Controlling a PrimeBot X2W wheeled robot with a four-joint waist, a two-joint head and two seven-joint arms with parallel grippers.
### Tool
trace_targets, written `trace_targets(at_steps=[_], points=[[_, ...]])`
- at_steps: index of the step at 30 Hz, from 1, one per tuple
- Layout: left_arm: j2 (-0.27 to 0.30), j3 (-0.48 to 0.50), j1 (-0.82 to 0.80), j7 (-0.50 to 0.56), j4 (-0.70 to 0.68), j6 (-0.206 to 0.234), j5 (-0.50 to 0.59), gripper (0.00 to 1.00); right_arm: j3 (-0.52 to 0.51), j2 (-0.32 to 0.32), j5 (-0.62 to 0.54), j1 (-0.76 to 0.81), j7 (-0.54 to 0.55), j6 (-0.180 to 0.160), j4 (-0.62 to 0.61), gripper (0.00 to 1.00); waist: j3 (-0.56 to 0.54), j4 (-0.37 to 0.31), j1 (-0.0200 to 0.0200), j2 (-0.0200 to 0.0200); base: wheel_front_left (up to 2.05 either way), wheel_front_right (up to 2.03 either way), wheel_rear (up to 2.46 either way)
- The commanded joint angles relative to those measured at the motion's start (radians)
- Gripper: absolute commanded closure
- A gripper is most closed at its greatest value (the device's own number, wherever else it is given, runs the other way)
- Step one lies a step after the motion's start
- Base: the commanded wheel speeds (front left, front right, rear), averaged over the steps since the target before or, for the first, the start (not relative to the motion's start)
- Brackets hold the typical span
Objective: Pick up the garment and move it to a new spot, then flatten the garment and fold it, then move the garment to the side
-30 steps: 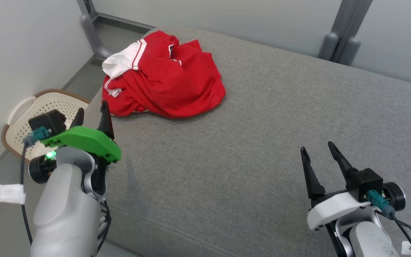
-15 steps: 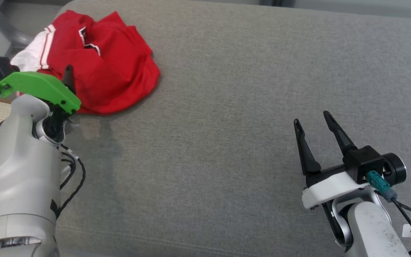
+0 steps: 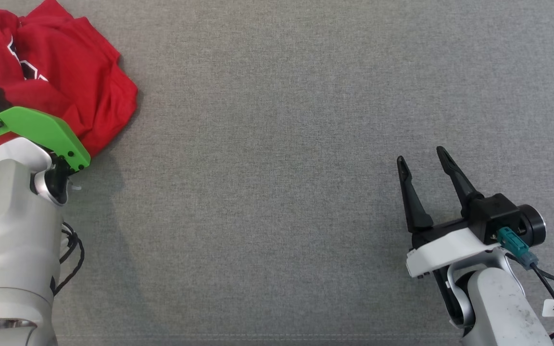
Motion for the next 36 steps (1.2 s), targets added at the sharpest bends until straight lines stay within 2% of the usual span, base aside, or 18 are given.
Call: trace_targets(at_steps=[1,9,13,17,26,36], points=[[0.013,-0.005,0.005,-0.013,-0.001,-0.007,0.001,1.0,0.002,-0.003,0.005,-0.01,-0.008,0.0,0.005,0.0,-0.016,0.009,-0.0001,0.0,0.0,0.0,0.0],[0.04,-0.035,-0.06,-0.166,-0.064,-0.013,0.045,1.0,0.01,-0.003,0.037,0.015,-0.026,0.0,0.052,0.0,-0.122,0.044,-0.0001,0.0,0.0,0.0,0.0],[0.039,-0.051,-0.105,-0.248,-0.113,-0.026,0.055,1.0,0.014,-0.003,0.062,0.034,-0.037,0.0,0.079,0.0,-0.193,0.033,-0.0001,0.0,0.0,0.0,0.0],[0.015,-0.07,-0.149,-0.302,-0.169,-0.045,0.063,1.0,0.018,-0.003,0.079,0.056,-0.046,0.0,0.101,0.0,-0.26,0.003,-0.0001,0.0,0.0,0.0,0.0],[-0.088,-0.127,-0.232,-0.306,-0.31,-0.105,0.054,1.0,0.017,-0.003,0.094,0.108,-0.053,0.0,0.117,0.0,-0.35,-0.142,-0.0001,0.0,0.0,0.0,0.0],[-0.168,-0.203,-0.212,-0.285,-0.417,-0.127,0.004,1.0,0.027,-0.003,0.102,0.101,-0.052,0.0,0.103,0.0,-0.33,-0.361,-0.0001,0.0,0.0,0.0,0.0]])
